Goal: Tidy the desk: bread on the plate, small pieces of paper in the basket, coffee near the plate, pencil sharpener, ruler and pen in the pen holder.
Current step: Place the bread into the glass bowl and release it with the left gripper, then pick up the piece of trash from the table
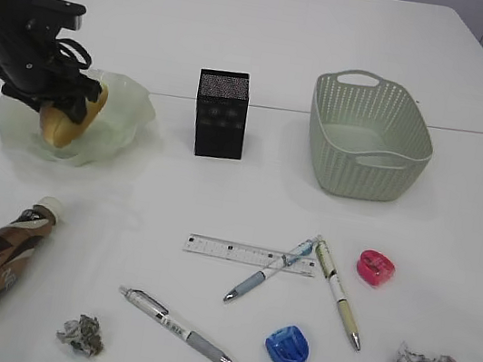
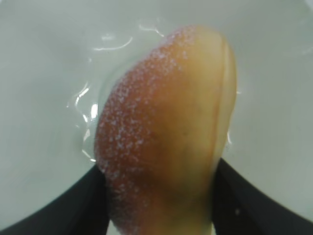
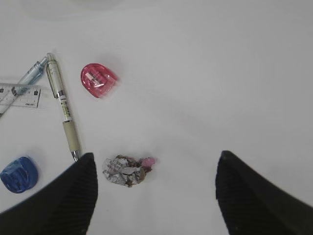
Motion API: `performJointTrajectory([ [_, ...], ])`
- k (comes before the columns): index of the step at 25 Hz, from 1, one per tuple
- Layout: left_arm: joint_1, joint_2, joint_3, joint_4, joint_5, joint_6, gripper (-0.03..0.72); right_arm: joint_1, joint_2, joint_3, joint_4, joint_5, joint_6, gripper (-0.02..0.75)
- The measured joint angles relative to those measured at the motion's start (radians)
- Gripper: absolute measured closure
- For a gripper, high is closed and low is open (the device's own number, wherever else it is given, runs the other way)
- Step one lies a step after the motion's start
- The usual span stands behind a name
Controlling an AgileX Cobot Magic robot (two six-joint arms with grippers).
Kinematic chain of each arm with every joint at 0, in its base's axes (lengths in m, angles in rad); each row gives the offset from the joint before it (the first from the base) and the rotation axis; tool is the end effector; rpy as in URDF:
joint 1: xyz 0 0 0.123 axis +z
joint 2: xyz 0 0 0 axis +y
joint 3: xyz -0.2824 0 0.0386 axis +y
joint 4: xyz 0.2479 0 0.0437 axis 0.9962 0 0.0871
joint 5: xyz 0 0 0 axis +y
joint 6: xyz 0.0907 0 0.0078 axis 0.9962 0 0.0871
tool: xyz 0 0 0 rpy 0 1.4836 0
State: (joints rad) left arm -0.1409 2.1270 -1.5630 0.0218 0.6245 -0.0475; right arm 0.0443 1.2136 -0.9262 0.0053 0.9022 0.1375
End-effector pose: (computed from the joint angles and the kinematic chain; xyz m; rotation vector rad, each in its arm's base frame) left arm 0.4515 -0.0629 0.1656 0.1443 2.6685 -0.0375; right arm 0.2283 0.0105 0.2914 0.1277 2.6718 0.0645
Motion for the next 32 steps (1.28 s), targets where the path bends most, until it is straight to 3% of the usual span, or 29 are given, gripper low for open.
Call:
performJointTrajectory([
  [5,0.000,0.011,0.000,-0.005,-0.004,0.000,0.100,0.000,0.000,0.000,0.000,0.002,0.000,0.186],
  [9,0.000,0.000,-0.006,-0.011,0.006,0.000,0.064,0.000,0.000,-0.001,-0.015,0.004,0.000,0.186],
  [26,0.000,-0.316,-0.006,0.005,0.405,0.048,0.132,0.000,0.000,-0.002,-0.037,0.017,0.000,0.186],
  [32,0.000,-0.412,0.178,0.005,0.427,0.057,0.171,0.002,0.000,-0.002,-0.037,0.082,-0.014,0.186],
])
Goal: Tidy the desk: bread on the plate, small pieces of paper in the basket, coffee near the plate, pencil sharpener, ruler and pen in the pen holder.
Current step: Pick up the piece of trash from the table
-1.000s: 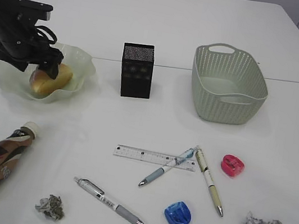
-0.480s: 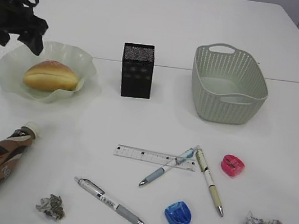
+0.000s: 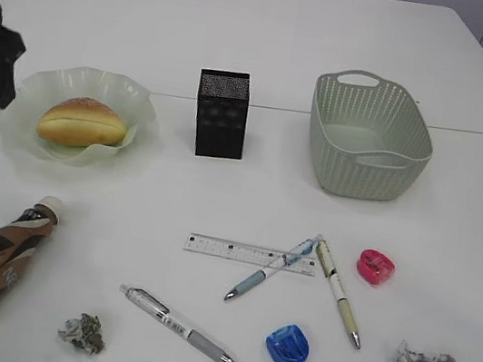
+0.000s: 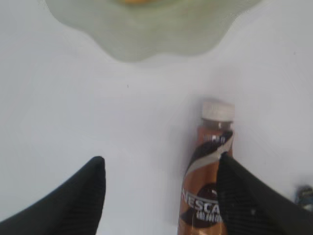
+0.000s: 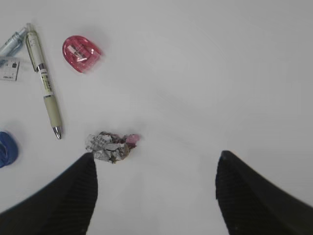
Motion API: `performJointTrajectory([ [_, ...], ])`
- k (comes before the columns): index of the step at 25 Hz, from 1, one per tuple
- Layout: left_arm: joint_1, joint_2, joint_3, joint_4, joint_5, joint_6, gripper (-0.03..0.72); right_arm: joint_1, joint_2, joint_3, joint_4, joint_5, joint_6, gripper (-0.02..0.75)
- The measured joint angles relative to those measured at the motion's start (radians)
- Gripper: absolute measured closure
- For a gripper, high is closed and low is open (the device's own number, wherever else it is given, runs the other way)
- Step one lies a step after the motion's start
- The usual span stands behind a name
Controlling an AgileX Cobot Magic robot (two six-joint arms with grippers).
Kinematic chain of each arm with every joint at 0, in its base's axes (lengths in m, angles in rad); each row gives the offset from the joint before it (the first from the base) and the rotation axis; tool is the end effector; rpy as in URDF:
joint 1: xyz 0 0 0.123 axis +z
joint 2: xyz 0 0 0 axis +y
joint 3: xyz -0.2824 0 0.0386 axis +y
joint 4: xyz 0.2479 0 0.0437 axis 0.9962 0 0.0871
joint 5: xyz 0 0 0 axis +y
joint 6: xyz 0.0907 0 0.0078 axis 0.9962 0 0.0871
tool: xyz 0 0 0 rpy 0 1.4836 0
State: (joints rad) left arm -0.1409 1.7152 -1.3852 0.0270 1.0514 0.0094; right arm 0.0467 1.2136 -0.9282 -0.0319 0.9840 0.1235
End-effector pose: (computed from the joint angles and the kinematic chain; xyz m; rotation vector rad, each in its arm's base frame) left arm 0.3491 -0.0474 0.2703 0.2295 2.8547 0.0100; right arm 0.2218 0.0079 0.2890 0.0885 2.7505 0.0048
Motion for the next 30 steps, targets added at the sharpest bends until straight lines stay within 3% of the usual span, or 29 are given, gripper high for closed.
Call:
performJointTrajectory([
  [6,0.000,-0.174,0.262,-0.046,-0.037,0.002,0.176,0.082,0.000,0.000,-0.002,0.011,-0.011,0.186],
  [10,0.000,-0.316,0.361,-0.091,-0.037,0.002,0.176,0.150,0.000,0.000,0.000,0.006,-0.013,0.186],
  [19,0.000,-0.524,0.392,-0.127,-0.030,0.002,0.181,0.170,0.026,0.000,0.015,0.014,-0.013,0.186],
  [30,0.000,-0.535,0.392,-0.130,-0.027,0.002,0.182,0.217,0.338,-0.001,0.032,-0.012,-0.015,0.186],
])
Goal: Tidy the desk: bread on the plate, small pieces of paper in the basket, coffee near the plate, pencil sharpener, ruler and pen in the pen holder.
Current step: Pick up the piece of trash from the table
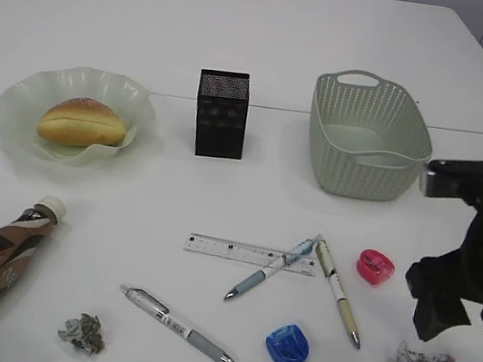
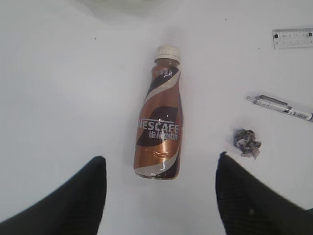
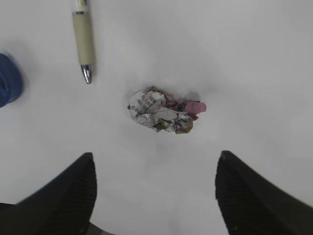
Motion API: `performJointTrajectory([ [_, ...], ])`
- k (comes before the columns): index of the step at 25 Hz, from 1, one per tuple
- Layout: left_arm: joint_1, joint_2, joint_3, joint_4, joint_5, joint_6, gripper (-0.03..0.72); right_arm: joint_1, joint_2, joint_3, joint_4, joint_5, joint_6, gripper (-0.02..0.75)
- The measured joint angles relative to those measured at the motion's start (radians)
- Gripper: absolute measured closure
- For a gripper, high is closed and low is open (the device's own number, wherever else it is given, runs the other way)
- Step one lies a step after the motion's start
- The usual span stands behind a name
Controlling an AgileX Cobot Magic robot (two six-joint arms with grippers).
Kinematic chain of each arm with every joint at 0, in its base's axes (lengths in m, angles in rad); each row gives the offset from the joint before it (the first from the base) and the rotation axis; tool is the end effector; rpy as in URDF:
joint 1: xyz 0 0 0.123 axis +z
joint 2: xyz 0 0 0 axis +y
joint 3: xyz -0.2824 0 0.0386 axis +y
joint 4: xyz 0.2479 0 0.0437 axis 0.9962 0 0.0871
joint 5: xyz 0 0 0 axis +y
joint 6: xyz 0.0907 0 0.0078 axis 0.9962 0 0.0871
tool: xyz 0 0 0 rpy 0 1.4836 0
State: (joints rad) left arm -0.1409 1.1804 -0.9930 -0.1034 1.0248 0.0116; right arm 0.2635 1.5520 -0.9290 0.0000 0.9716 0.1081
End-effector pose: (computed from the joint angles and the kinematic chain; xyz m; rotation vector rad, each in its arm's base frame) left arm 0.2158 -0.0387 0.3138 0.1602 2.6934 -0.1750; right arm 0.2566 0.0692 0.2061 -0.2390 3.0699 0.0180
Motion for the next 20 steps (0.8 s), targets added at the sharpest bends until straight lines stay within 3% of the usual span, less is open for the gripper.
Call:
performJointTrajectory([
  [20,0.000,0.000,0.111,-0.005,-0.004,0.000,0.183,0.000,0.233,-0.002,-0.017,-0.094,0.000,0.186],
])
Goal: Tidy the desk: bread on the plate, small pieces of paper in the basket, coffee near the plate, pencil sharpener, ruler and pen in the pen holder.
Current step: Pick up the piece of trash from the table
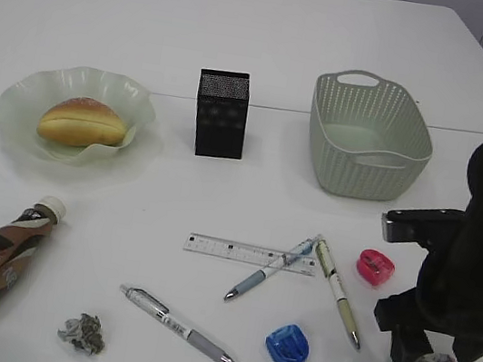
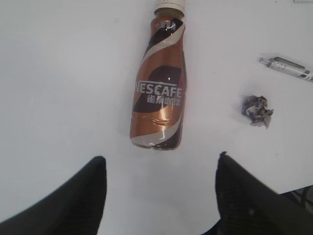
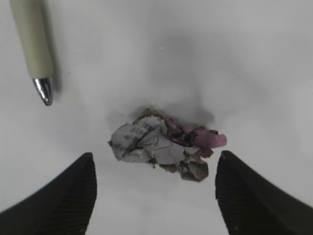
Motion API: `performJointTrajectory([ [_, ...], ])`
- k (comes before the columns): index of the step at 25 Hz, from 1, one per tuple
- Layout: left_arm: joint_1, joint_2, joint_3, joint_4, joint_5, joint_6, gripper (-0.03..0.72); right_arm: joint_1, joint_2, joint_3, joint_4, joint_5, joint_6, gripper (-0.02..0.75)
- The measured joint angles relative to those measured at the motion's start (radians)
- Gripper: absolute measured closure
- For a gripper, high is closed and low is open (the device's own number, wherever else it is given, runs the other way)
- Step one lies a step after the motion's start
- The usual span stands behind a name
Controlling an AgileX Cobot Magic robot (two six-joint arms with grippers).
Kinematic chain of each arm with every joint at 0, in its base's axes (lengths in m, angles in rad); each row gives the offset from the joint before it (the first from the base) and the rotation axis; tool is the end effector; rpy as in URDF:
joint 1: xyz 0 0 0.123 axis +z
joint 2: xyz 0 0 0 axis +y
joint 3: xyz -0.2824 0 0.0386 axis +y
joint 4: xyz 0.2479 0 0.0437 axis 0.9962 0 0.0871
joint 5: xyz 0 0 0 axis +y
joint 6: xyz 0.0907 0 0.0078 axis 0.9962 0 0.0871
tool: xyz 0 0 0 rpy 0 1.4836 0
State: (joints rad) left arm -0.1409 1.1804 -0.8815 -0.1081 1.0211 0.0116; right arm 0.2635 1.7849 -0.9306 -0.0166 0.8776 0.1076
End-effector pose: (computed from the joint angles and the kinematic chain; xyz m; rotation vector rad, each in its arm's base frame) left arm 0.2049 -0.0375 0.2821 0.1567 2.8016 -0.1736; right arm 0.2770 0.0735 0.1417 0.2561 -3.0603 0.0396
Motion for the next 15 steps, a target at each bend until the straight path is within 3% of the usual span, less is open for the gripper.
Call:
performJointTrajectory([
  [8,0.000,0.000,0.000,-0.021,0.000,0.000,0.183,0.000,0.035,-0.001,-0.013,-0.005,0.005,0.195],
  [15,0.000,0.000,0.000,-0.021,0.000,0.000,0.183,0.000,0.035,-0.001,-0.015,-0.014,0.005,0.370],
])
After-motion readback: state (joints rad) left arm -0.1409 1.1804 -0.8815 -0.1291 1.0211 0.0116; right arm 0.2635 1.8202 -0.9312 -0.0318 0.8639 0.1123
